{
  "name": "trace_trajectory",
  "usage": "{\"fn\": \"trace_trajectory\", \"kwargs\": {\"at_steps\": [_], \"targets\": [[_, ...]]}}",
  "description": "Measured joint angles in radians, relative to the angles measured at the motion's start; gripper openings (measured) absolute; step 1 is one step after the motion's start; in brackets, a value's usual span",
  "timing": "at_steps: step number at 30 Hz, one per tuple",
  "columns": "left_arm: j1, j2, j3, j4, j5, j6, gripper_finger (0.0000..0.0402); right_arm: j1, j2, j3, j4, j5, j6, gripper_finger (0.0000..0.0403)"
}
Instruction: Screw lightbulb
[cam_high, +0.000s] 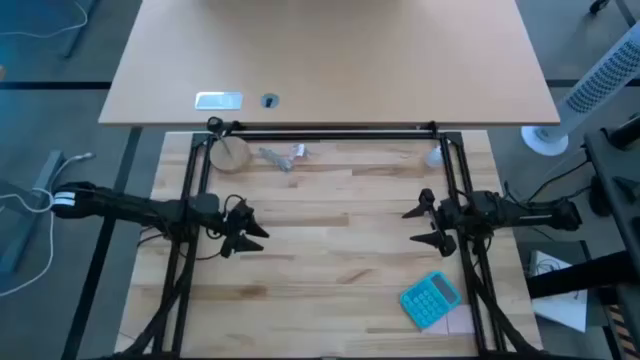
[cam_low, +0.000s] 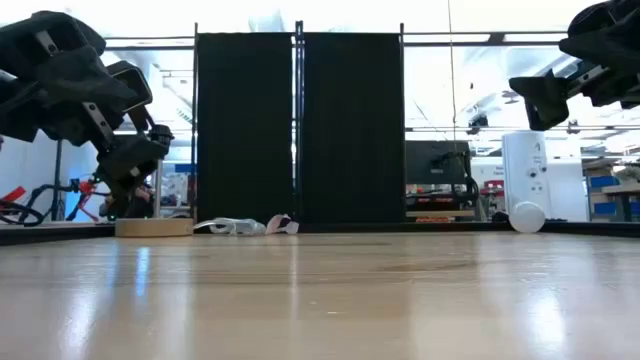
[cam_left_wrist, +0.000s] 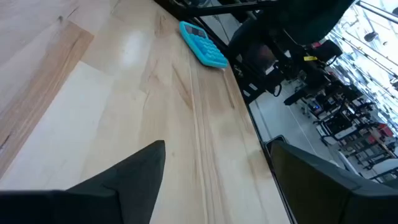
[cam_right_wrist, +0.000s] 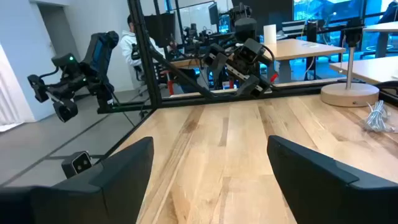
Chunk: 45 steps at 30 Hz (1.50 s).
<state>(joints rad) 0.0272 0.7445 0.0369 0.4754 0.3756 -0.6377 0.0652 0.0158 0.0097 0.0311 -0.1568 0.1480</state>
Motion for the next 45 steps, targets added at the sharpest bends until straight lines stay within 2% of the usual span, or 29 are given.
{"fn": "trace_trajectory", "kwargs": {"at_steps": [9,18,30,45], "targets": [[0.0,0.0,0.0,0.0,0.0,0.0,0.0284,0.0,0.0,0.0,0.0,0.0,-0.001,0.0298],[0.0,0.0,0.0,0.0,0.0,0.0,0.0284,0.0,0.0,0.0,0.0,0.0,0.0,0.031],[0.0,0.0,0.0,0.0,0.0,0.0,0.0284,0.0,0.0,0.0,0.0,0.0,-0.001,0.0298],[0.0,0.0,0.0,0.0,0.0,0.0,0.0284,0.0,0.0,0.0,0.0,0.0,-0.001,0.0305]]}}
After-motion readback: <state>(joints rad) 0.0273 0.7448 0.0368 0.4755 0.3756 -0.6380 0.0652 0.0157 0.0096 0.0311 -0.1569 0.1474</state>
